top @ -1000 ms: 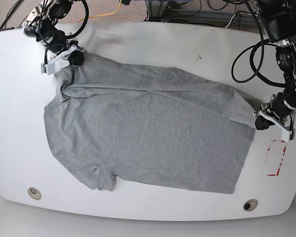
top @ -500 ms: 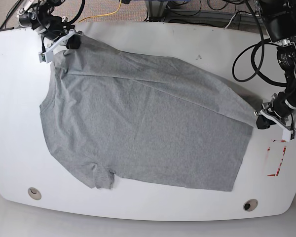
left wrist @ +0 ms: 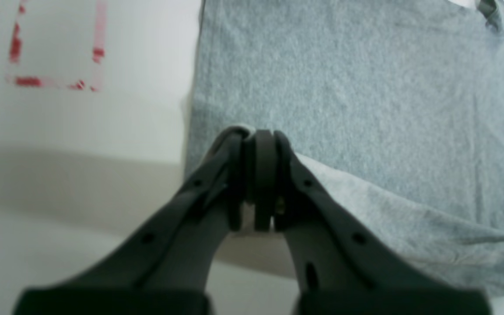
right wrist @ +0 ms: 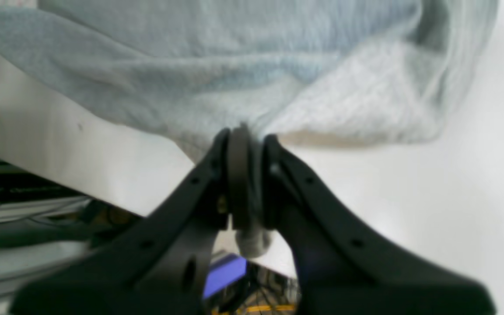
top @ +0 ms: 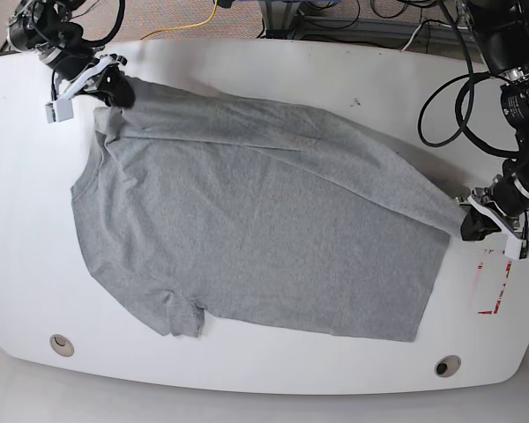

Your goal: Layout the t-shirt on the table in an organized manner, then fold the t-shirt properly

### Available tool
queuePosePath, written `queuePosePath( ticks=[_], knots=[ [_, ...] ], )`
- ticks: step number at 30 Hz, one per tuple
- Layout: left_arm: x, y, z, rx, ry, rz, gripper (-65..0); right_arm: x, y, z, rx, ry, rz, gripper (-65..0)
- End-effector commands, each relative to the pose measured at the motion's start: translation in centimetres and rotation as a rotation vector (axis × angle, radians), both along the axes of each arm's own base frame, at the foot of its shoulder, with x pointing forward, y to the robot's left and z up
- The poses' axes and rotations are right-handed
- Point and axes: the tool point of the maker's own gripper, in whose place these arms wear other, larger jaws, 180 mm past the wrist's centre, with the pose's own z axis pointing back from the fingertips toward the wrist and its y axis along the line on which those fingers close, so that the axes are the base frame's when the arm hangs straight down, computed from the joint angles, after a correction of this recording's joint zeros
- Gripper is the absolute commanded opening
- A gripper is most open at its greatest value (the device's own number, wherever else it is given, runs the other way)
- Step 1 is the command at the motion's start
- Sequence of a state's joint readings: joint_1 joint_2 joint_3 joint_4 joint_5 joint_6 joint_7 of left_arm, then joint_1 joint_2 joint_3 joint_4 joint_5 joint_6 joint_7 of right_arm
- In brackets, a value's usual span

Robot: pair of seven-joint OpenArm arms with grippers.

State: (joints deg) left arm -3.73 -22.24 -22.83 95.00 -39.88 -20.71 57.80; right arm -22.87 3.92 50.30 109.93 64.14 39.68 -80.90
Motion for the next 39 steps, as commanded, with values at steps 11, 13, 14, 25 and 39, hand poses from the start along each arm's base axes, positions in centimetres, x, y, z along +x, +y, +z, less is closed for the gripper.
queuePosePath(
  ticks=[11, 13, 14, 25, 39],
  knots=[
    [3.1, -0.6, 6.3, 0.035, -0.182, -0.041, -65.0, 5.5, -1.5, 4.5, -0.048, -0.201, 0.032, -62.1],
    [3.7, -0.5, 7.0, 0.029, -0.201, -0.031, -65.0, 6.5, -1.9, 4.8, -0.045, -0.220, 0.029, -62.1],
    [3.9, -0.4, 7.3, 0.025, -0.207, -0.028, -65.0, 6.8, -2.2, 4.9, -0.045, -0.224, 0.028, -62.1],
    [8.9, 0.3, 7.4, -0.113, -0.191, 0.084, -65.0, 12.9, -6.0, 5.2, -0.060, -0.230, 0.001, -62.1],
    [10.5, -0.2, 5.7, -0.124, -0.158, 0.125, -65.0, 16.3, -7.1, 5.2, -0.095, -0.203, 0.011, -62.1]
  ],
)
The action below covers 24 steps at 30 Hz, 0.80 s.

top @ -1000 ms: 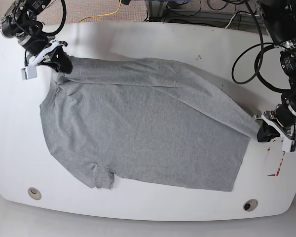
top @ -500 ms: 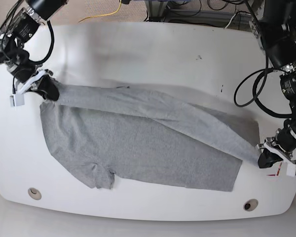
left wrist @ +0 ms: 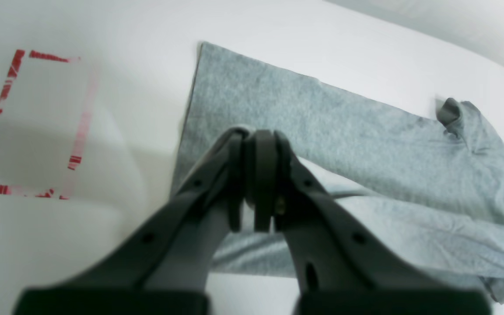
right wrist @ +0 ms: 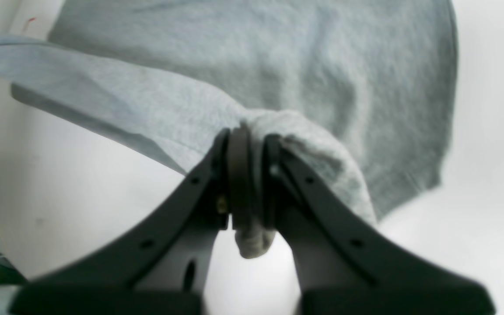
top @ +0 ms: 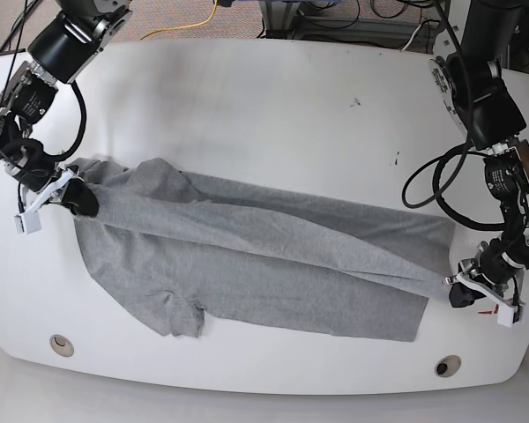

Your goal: Layout the t-shirt on the table in an organized manner, then fold the t-shirt properly

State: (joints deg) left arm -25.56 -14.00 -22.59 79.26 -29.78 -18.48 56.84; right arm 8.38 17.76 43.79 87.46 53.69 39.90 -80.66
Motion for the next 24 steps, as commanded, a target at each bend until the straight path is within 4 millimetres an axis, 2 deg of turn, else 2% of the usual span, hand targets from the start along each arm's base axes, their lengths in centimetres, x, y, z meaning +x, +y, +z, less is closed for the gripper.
queuePosePath(
  ticks=[1, 8, 14, 19, 24],
  knots=[
    [0.9, 1.0, 2.2, 0.007, -0.071, 0.021, -65.0, 0.7, -0.9, 1.6, -0.023, -0.056, -0.017, -62.1],
    [0.9, 1.1, 1.6, -0.004, -0.057, 0.025, -65.0, 0.5, -1.1, 1.1, -0.035, -0.039, -0.021, -62.1],
    [0.8, 1.2, 1.9, 0.003, -0.060, 0.021, -65.0, -1.1, -0.9, 0.3, -0.043, -0.002, -0.005, -62.1],
    [-0.6, 2.1, 1.9, 0.053, -0.059, 0.025, -65.0, -3.4, 0.0, -0.2, -0.035, 0.007, 0.023, -62.1],
    [-2.4, 1.3, 0.8, 0.058, -0.020, -0.013, -65.0, -6.6, 1.7, -1.8, 0.042, 0.049, 0.047, -62.1]
  ],
)
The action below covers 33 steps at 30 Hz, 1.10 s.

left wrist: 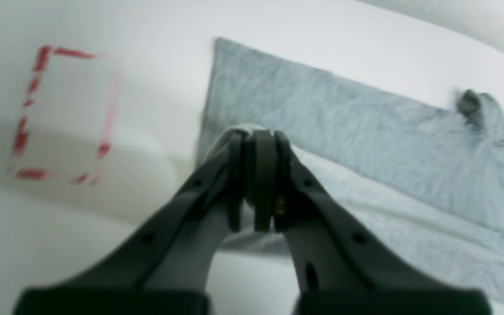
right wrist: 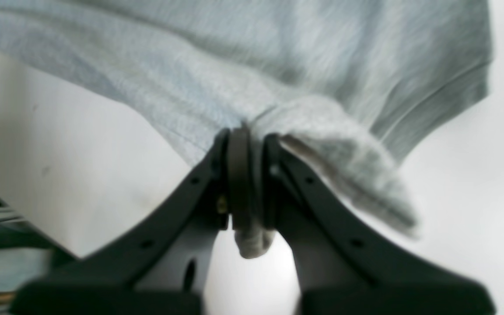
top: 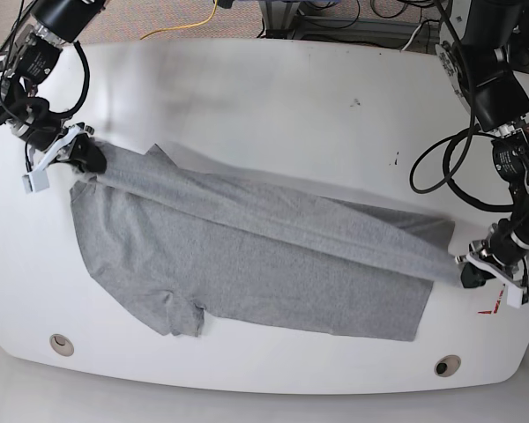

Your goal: Layout the t-shirt on the table in an organized manner, then fold the t-shirt properly

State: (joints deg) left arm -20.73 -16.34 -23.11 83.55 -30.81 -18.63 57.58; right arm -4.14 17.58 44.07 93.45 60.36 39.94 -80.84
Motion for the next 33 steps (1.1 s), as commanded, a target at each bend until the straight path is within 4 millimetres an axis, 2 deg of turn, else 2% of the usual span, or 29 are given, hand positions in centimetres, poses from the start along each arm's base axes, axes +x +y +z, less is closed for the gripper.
queuePosePath(
  ticks=[1, 5, 9, 15, 20, 24, 27, 29, 30, 32, 33],
  knots=[
    [-0.9, -0.3, 0.6, -0.001, -0.006, -0.030, -65.0, -1.8, 0.8, -0.1, 0.057, -0.006, 0.008, -62.1],
    [-3.8, 0.2, -1.5, 0.027, 0.087, -0.056, -65.0, -4.9, 1.8, -1.3, 0.128, 0.044, 0.013, -62.1],
    [-7.0, 0.6, -2.6, 0.044, 0.144, -0.073, -65.0, -7.7, 2.3, -1.9, 0.183, 0.088, 0.014, -62.1],
    [-11.7, 1.8, -2.4, 0.053, 0.177, -0.070, -65.0, -11.2, 2.5, -1.9, 0.248, 0.142, 0.021, -62.1],
    [-13.4, 1.6, -1.6, 0.065, 0.176, -0.115, -65.0, -13.4, 2.1, -1.8, 0.260, 0.191, 0.032, -62.1],
    [-13.6, 1.2, -1.0, 0.043, 0.164, -0.149, -65.0, -13.7, 1.8, -1.0, 0.211, 0.195, 0.067, -62.1],
    [-13.2, 1.0, -0.7, 0.038, 0.149, -0.153, -65.0, -13.0, 1.7, -0.1, 0.177, 0.170, 0.098, -62.1],
    [-11.5, 0.2, 0.7, 0.025, 0.087, -0.163, -65.0, -11.6, 1.5, 0.5, 0.166, 0.134, 0.110, -62.1],
    [-11.0, -0.2, 0.8, 0.016, 0.076, -0.168, -65.0, -11.1, 1.5, 0.7, 0.163, 0.120, 0.114, -62.1],
    [-8.8, -1.6, 1.5, -0.005, 0.030, -0.186, -65.0, -8.7, 1.2, 1.6, 0.157, 0.056, 0.114, -62.0],
    [-8.5, -1.8, 1.5, -0.002, 0.030, -0.186, -65.0, -8.2, 1.0, 1.6, 0.149, 0.049, 0.109, -62.0]
  ],
)
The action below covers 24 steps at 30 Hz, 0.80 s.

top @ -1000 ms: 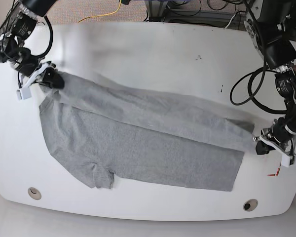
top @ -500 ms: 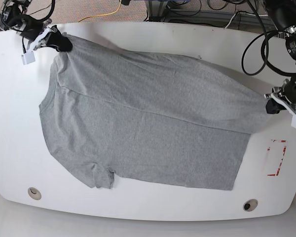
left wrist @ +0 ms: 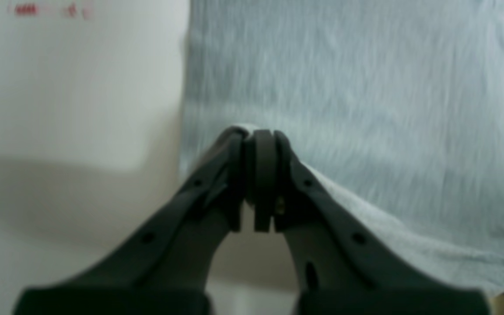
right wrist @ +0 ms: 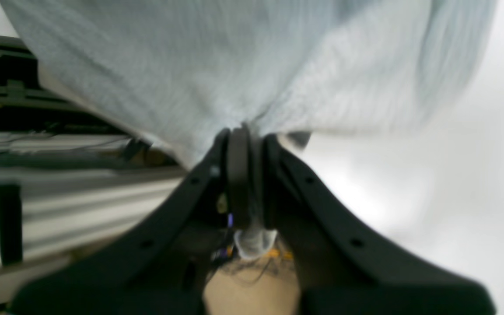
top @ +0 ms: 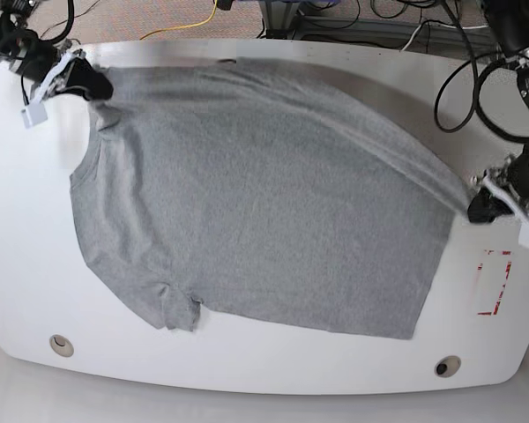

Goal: Layout the t-shirt on the table in an organized manner, then fold the t-shirt properly
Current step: 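Pull the held edge back outward with both grippers to flatten the t-shirt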

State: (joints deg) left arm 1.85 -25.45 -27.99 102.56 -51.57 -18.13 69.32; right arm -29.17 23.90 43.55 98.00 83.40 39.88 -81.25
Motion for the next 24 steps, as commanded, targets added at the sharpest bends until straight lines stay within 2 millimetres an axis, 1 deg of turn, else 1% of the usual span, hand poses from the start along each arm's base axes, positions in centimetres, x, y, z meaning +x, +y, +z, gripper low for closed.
queuePosePath(
  ticks=[1, 3, 4, 5, 6, 8, 11, 14, 15, 20, 24],
  knots=[
    [3.9, -1.6, 2.9, -0.015, -0.123, -0.023, -65.0, 3.9, -1.3, 1.6, -0.030, -0.104, -0.020, -62.0],
    [4.9, -1.7, 2.9, 0.006, -0.124, -0.020, -65.0, 5.1, -1.9, 1.2, -0.042, -0.108, -0.040, -62.0],
    [5.7, -2.1, 2.5, 0.011, -0.116, -0.023, -65.0, 6.0, -2.1, 0.6, -0.047, -0.099, -0.046, -61.8],
    [6.0, -2.3, 2.4, 0.011, -0.111, -0.024, -65.0, 6.4, -2.1, 0.3, -0.044, -0.094, -0.047, -61.8],
    [6.9, -2.7, 1.7, 0.015, -0.094, -0.024, -65.0, 7.2, -2.0, -0.5, -0.037, -0.072, -0.044, -61.8],
    [7.8, -3.1, 1.2, 0.019, -0.077, -0.020, -65.0, 8.0, -1.9, -1.4, -0.031, -0.048, -0.040, -61.8],
    [8.7, -3.0, 0.1, 0.030, -0.045, 0.002, -65.0, 9.1, -2.0, -2.4, -0.022, -0.026, -0.053, -61.8],
    [9.3, -2.9, -0.8, 0.025, -0.037, 0.025, -65.0, 9.8, -2.3, -2.9, -0.027, -0.012, -0.065, -61.8],
    [9.5, -2.7, -1.1, 0.026, -0.045, 0.040, -65.0, 10.3, -1.9, -3.3, -0.023, -0.008, -0.070, -61.8],
    [9.8, -2.1, -1.9, 0.034, -0.040, 0.062, -65.0, 11.3, -2.1, -3.6, -0.076, 0.000, -0.073, -61.7],
    [9.9, -2.2, -2.1, 0.028, -0.037, 0.065, -65.0, 11.7, -2.3, -3.7, -0.099, -0.001, -0.075, -61.5]
  ],
)
